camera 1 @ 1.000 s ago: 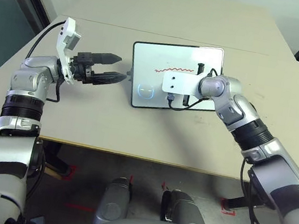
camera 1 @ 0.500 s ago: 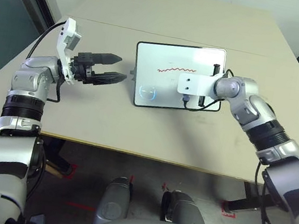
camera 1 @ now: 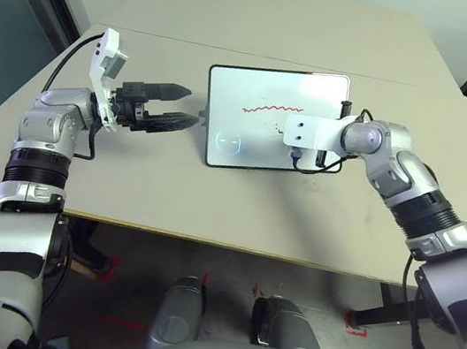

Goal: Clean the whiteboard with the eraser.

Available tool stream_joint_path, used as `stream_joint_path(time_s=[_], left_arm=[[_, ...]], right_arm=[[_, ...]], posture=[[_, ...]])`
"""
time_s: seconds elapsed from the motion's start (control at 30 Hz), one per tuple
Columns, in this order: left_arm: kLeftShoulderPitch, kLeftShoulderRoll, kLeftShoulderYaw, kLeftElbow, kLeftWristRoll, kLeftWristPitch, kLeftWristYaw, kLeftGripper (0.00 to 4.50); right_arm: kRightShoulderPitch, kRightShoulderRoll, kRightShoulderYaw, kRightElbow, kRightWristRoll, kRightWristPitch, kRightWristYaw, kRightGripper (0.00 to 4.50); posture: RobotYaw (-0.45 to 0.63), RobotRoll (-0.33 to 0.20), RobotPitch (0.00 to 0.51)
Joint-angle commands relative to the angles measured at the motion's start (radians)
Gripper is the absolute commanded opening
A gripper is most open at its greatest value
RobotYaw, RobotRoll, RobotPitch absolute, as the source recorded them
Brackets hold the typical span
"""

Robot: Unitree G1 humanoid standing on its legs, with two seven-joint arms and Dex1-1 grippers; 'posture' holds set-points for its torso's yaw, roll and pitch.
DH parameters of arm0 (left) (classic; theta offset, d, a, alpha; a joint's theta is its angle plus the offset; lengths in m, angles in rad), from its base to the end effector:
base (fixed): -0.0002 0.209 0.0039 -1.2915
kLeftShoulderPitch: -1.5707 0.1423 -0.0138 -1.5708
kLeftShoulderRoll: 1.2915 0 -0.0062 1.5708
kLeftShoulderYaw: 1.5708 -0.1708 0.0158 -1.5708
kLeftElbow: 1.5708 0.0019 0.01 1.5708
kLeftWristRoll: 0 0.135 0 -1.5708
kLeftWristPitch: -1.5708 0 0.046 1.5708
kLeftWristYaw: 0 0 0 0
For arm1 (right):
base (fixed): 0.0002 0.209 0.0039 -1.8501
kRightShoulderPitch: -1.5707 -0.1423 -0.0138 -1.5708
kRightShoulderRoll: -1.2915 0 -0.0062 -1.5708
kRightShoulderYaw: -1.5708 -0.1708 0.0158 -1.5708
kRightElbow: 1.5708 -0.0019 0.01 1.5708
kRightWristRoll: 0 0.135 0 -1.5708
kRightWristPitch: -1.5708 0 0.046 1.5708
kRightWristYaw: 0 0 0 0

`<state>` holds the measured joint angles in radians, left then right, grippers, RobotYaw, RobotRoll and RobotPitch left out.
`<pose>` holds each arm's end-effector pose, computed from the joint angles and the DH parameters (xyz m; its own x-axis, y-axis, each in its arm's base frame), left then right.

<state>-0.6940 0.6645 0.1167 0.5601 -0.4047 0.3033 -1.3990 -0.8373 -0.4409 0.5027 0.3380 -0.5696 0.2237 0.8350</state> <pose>0.2956 0.2882 0.1786 0.4187 -0.9035 -0.0916 0.9062 0.4223 -0.0227 0.3124 -0.1222 0.1799 0.6893 0.4204 -0.5900 -0.6507 0.0013 -0.7593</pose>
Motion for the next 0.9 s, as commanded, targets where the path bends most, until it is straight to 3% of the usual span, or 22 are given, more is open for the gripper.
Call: stream_joint_path(time_s=[0.03, 0.5, 0.9], left_arm=[[-0.003, 0.000, -0.006, -0.014, -0.002, 0.000, -0.004, 4.50], [0.022, 0.003, -0.001, -0.050, -0.009, 0.021, 0.002, 4.50], [0.028, 0.005, 0.001, -0.054, -0.010, 0.027, 0.006, 4.50]], right_arm=[[0.025, 0.031, 0.043, 0.013, -0.014, 0.010, 0.017, 0.22], [-0.059, 0.133, 0.060, 0.149, -0.031, -0.024, -0.026, 0.22], [-0.064, 0.059, 0.026, 0.227, -0.029, -0.050, -0.048, 0.22]], posture=[[0.23, 0.000, 0.054], [0.24, 0.000, 0.066], [0.23, 0.000, 0.072]])
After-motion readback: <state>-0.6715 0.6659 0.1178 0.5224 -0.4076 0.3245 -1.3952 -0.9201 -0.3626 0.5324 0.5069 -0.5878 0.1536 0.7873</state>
